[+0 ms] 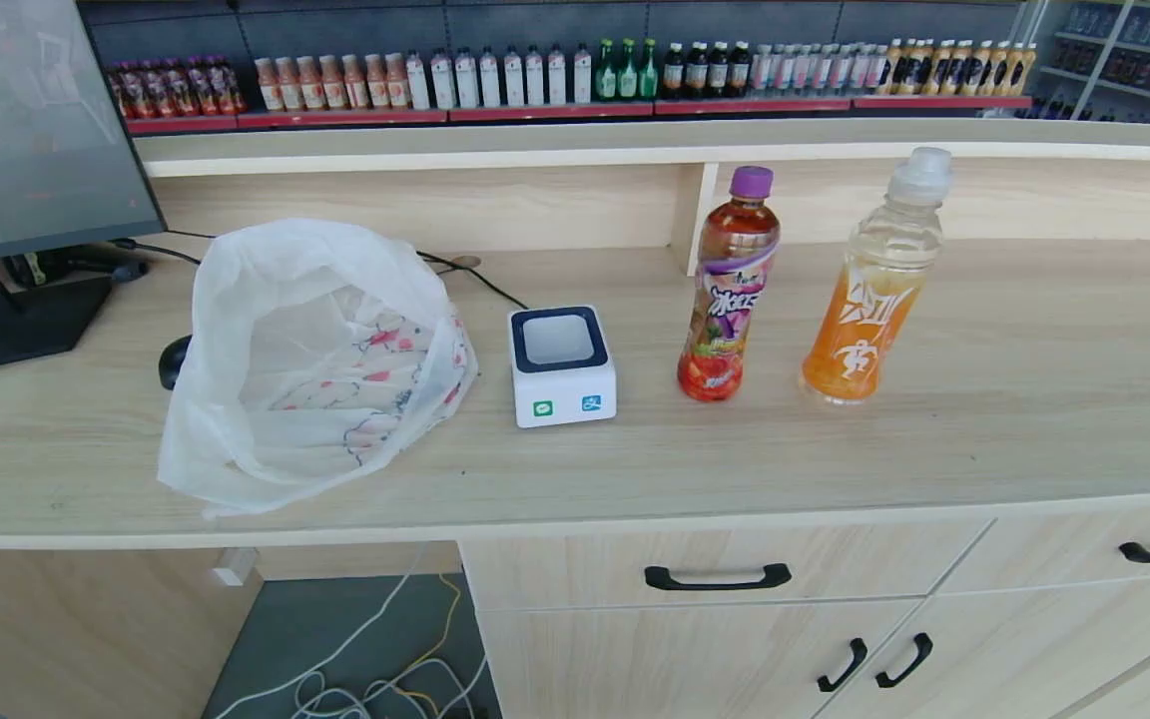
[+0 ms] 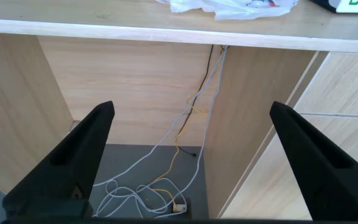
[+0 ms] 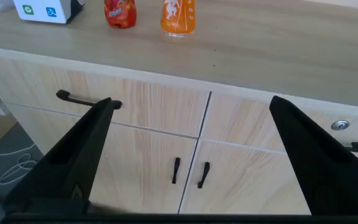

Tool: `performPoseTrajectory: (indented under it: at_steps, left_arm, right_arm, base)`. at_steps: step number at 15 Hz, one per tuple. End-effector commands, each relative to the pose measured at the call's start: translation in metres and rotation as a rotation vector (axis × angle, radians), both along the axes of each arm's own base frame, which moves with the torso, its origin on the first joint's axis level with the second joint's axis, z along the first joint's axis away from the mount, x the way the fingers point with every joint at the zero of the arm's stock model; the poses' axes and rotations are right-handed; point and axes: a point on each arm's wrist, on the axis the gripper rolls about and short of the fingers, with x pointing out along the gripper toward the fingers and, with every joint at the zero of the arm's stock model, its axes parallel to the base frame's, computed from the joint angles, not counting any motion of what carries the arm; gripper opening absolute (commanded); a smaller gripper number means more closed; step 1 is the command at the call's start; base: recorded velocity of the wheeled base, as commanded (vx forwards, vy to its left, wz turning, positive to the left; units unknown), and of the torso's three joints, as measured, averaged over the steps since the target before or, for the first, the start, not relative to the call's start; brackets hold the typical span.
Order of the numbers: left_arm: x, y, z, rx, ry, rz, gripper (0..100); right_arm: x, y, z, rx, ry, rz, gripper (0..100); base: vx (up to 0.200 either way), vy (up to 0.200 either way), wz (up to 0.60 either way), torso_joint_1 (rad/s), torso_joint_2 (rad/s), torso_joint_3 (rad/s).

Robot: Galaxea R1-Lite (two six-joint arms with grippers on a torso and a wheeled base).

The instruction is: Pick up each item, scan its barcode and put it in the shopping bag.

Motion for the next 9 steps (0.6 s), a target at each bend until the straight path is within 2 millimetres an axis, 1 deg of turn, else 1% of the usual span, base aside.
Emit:
performPoseTrajectory:
  at_steps: [1, 3, 4, 6, 9]
  left_arm:
    - [0.0, 0.0, 0.0, 0.0, 0.0, 0.002, 100]
    - [0.0, 0.0, 0.0, 0.0, -0.002, 0.002, 100]
    - [0.0, 0.0, 0.0, 0.0, -0.002, 0.0, 100]
    - [0.0, 0.0, 0.0, 0.0, 0.0, 0.002, 100]
    - [0.0, 0.0, 0.0, 0.0, -0.002, 0.002, 100]
  right_arm:
    - [0.031, 0.002, 0.021, -0.055, 0.108, 0.083, 100]
    - [0.048, 0.006, 0.038, -0.089, 0.111, 0.159, 100]
    - [0.058, 0.01, 0.043, -0.12, 0.104, 0.218, 100]
    - [0.082, 0.021, 0.05, -0.179, 0.086, 0.319, 100]
    - [0.113, 0.041, 0.061, -0.235, 0.045, 0.412, 100]
  base:
    - [0.0, 0.0, 0.0, 0.0, 0.0, 0.0]
    - [0.0, 0.0, 0.0, 0.0, 0.0, 0.0]
    - [0.0, 0.0, 0.0, 0.0, 0.0, 0.0]
    - [0.0, 0.0, 0.0, 0.0, 0.0, 0.0]
    - [0.0, 0.0, 0.0, 0.0, 0.0, 0.0]
